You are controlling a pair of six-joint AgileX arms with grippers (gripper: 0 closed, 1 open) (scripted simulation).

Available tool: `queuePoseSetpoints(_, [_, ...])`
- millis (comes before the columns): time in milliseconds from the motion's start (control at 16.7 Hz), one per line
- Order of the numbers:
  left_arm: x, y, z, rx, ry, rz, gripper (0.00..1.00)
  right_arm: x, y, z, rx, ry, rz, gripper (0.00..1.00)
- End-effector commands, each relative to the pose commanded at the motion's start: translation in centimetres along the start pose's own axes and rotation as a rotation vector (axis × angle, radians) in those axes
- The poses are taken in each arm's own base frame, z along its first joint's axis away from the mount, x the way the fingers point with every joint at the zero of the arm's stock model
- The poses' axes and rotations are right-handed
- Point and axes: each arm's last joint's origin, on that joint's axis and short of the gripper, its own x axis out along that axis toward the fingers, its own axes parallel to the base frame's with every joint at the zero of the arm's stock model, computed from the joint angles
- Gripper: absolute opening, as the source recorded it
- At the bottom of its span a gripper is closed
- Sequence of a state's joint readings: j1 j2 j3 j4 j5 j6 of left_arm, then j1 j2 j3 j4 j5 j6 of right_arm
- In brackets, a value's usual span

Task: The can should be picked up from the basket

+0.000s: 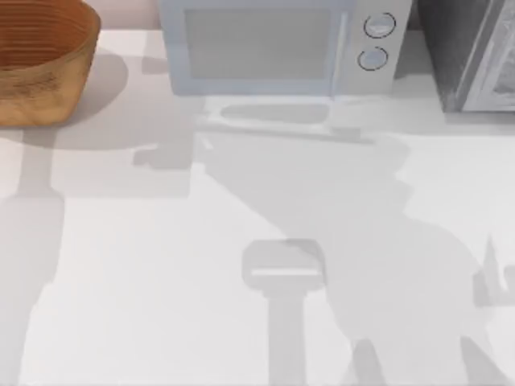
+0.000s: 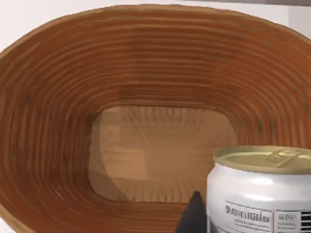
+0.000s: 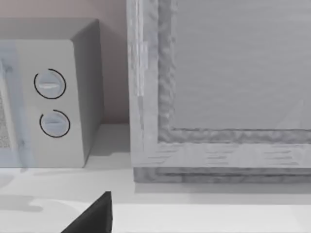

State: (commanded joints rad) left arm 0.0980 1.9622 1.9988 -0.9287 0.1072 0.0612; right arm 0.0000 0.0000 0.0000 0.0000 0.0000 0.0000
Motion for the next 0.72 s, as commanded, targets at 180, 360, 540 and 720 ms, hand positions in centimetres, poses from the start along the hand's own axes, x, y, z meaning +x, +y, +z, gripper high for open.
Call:
queuePoseSetpoints(180, [-7.5, -1.8, -4.0, 0.028, -0.165, 0.023, 0.00, 0.0, 0.0, 0.0, 0.000, 0.000, 0.000, 1.00])
queuePoseSetpoints(360, [-12.8, -3.2, -10.6, 0.050, -0.337, 0.035, 0.00, 0.0, 0.0, 0.0, 0.000, 0.000, 0.000, 1.00])
queuePoseSetpoints(540, [-15.1, -3.9, -18.2, 0.062, -0.501, 0.039, 0.00, 0.0, 0.0, 0.0, 0.000, 0.000, 0.000, 1.00])
queuePoseSetpoints(720, [-14.3, -4.1, -25.3, 0.063, -0.642, 0.037, 0.00, 0.0, 0.0, 0.0, 0.000, 0.000, 0.000, 1.00])
